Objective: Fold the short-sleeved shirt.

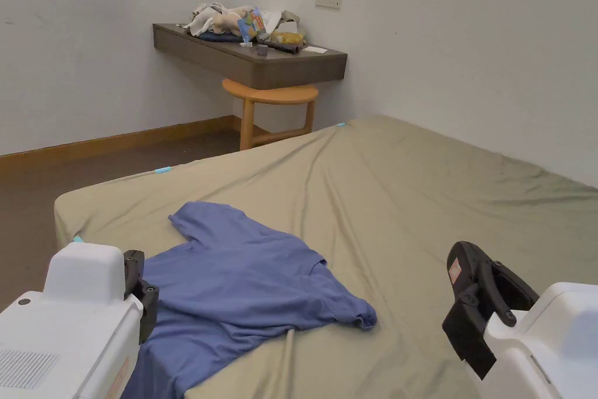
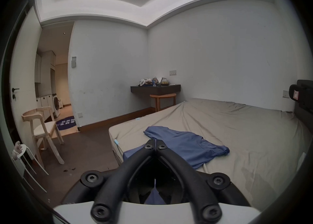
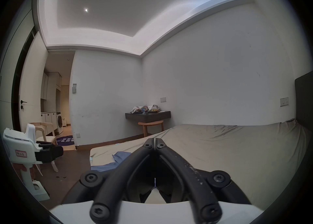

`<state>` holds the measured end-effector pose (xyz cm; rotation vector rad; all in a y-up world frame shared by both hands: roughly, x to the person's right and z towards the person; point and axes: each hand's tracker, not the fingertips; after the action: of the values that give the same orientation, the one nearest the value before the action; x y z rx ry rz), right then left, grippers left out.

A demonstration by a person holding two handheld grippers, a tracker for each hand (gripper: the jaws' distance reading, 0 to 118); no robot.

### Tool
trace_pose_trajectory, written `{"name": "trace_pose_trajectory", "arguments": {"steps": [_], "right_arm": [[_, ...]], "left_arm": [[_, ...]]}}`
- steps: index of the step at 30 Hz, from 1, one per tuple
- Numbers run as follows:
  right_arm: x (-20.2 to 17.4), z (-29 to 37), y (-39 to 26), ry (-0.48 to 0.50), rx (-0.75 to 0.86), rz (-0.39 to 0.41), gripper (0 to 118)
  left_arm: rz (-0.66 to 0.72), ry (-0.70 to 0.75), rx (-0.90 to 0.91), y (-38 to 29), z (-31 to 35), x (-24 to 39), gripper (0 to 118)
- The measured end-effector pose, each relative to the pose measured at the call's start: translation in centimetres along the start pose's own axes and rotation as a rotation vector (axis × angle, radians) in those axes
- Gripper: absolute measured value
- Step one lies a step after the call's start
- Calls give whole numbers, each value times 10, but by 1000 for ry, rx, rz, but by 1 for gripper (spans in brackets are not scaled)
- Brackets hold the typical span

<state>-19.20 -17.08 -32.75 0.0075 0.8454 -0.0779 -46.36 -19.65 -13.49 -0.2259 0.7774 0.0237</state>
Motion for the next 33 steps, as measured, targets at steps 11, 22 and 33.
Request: {"name": "trace_pose_trajectory", "arguments": {"steps": [11, 22, 33], "right_arm": [[28, -30, -17, 5, -130, 36, 0], [55, -66, -42, 23, -225, 2, 0], [84, -73, -73, -57, -331, -36, 0]], "left_arm": [[-59, -286, -324, -36, -170, 28, 114], [-110, -305, -485, -73, -319, 60, 111], [-82, -282, -638, -106, -373, 66, 76]]}}
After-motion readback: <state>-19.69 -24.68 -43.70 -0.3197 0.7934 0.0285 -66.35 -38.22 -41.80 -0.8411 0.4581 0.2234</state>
